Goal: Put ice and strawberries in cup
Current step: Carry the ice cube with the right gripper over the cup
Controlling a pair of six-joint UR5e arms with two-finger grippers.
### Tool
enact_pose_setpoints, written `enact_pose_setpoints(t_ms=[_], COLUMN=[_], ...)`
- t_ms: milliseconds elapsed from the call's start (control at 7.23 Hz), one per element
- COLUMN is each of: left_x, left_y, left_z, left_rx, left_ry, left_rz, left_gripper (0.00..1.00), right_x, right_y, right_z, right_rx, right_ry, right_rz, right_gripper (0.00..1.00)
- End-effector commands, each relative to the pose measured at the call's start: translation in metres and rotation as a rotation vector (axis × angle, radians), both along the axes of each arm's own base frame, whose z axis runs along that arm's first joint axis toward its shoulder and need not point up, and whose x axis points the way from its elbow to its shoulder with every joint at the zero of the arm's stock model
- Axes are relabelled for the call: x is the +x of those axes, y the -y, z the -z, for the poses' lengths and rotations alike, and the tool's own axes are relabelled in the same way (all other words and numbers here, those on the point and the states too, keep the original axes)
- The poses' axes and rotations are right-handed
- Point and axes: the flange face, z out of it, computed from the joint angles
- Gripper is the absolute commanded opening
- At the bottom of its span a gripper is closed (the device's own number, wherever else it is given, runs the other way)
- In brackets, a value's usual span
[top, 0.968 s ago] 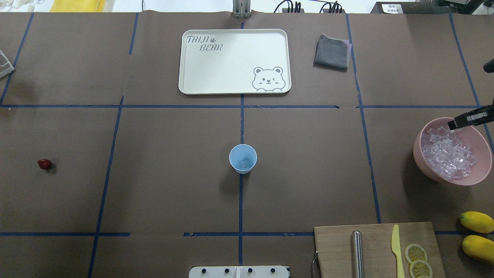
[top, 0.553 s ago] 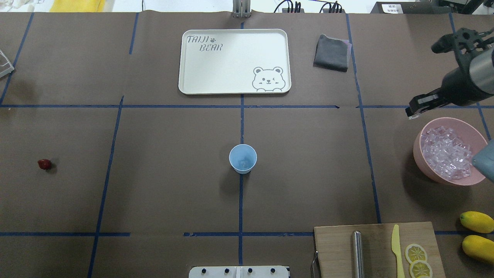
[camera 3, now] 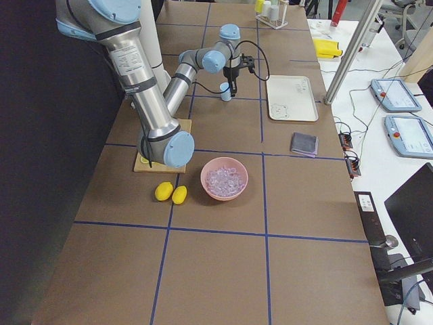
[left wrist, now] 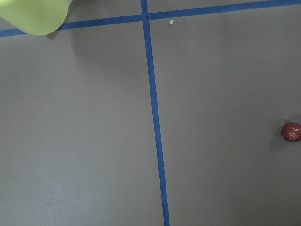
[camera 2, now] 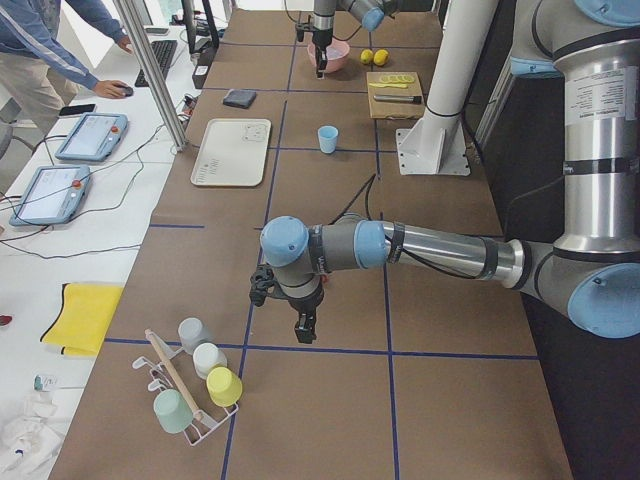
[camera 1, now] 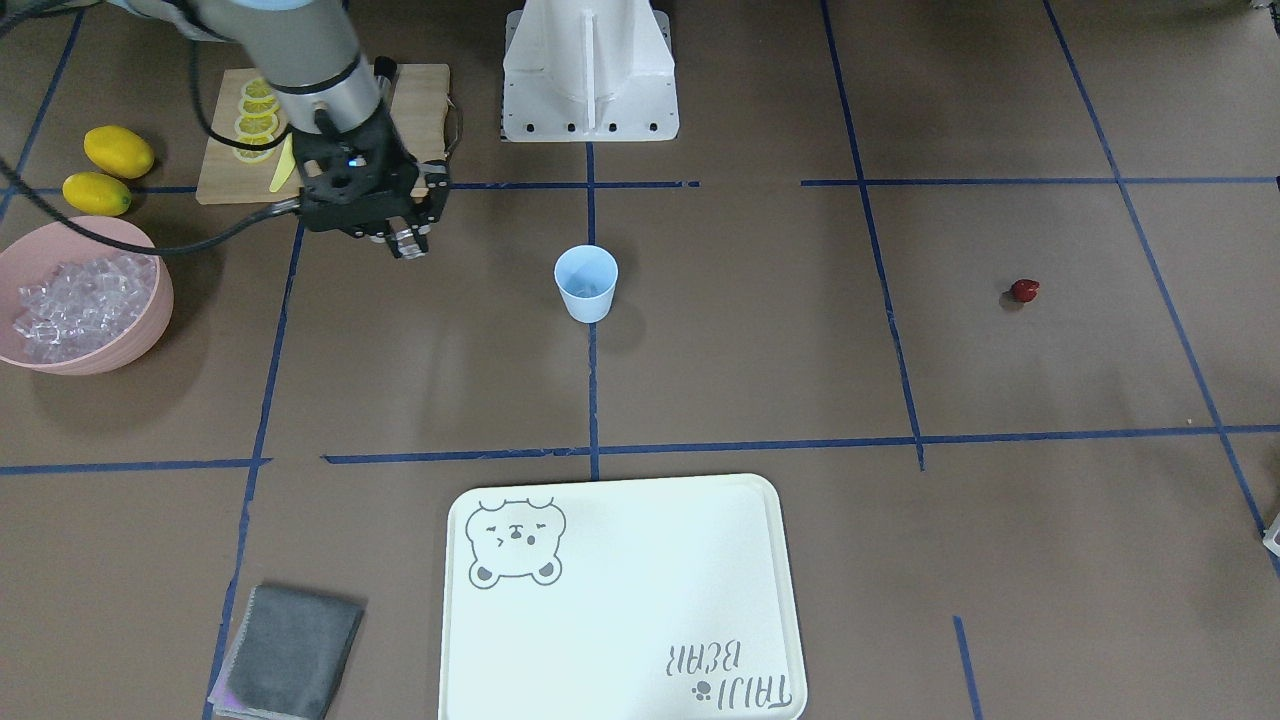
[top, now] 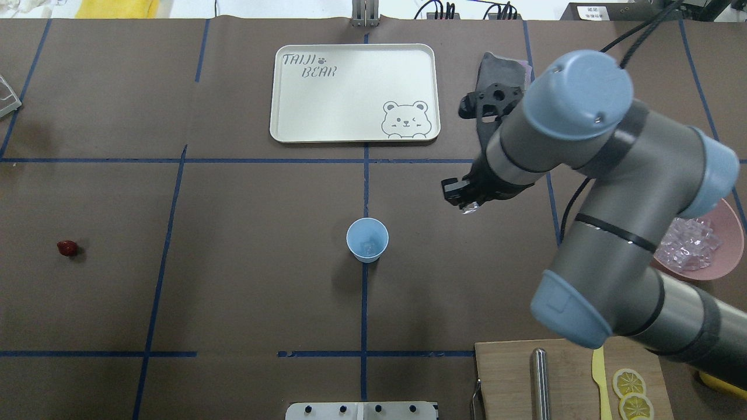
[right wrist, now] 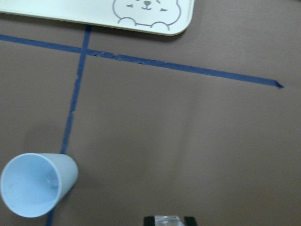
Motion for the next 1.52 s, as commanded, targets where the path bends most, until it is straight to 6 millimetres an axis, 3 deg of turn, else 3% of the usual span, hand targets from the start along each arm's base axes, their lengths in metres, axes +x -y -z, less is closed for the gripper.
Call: enact_pose_setpoints(t_ms=[0,138,277,691,830,968,1106,1383], left_x=[-0.001,0.0,0.0,0.0,0.0,0.0,0.0,0.0], left_y=[0.0,0.0,0.0,0.0,0.0,0.0,0.0,0.0], left_z=[-0.002,-0.003,-0.003,-0.003,-0.003,-0.003,-0.003,-0.002], left_rx=[-0.004,-0.006,-0.006,-0.006,-0.004,-0.004,-0.004,-0.003], left_ry=[0.0,0.002,0.0,0.0,0.0,0.0,0.0,0.0], left_rz=[0.001,-0.001,0.0,0.0,0.0,0.0,0.0,0.0], left_gripper=[1.0,1.0,1.0,1.0,1.0,1.0,1.0,1.0], right_x=[-0.077,-0.116,-0.138,-0.154,-0.154,-0.154,-0.153,-0.154], right_y=[-0.021,-0.019,-0.024,-0.025,-0.025,-0.024,-0.025,-0.024], right_z=[0.064,0.083,0.079,0.062,0.057,0.057,0.055,0.054], right_rx=[-0.042,-0.062,-0.057,-0.049,-0.043,-0.042,-0.047,-0.049], right_ry=[0.024,0.009,-0.01,-0.038,-0.047,-0.048,-0.049,-0.05], right_rz=[-0.068,-0.085,-0.084,-0.086,-0.082,-0.083,-0.089,-0.09], right_gripper=[0.02,0.02,0.02,0.04,0.1,0.66,0.99,1.0])
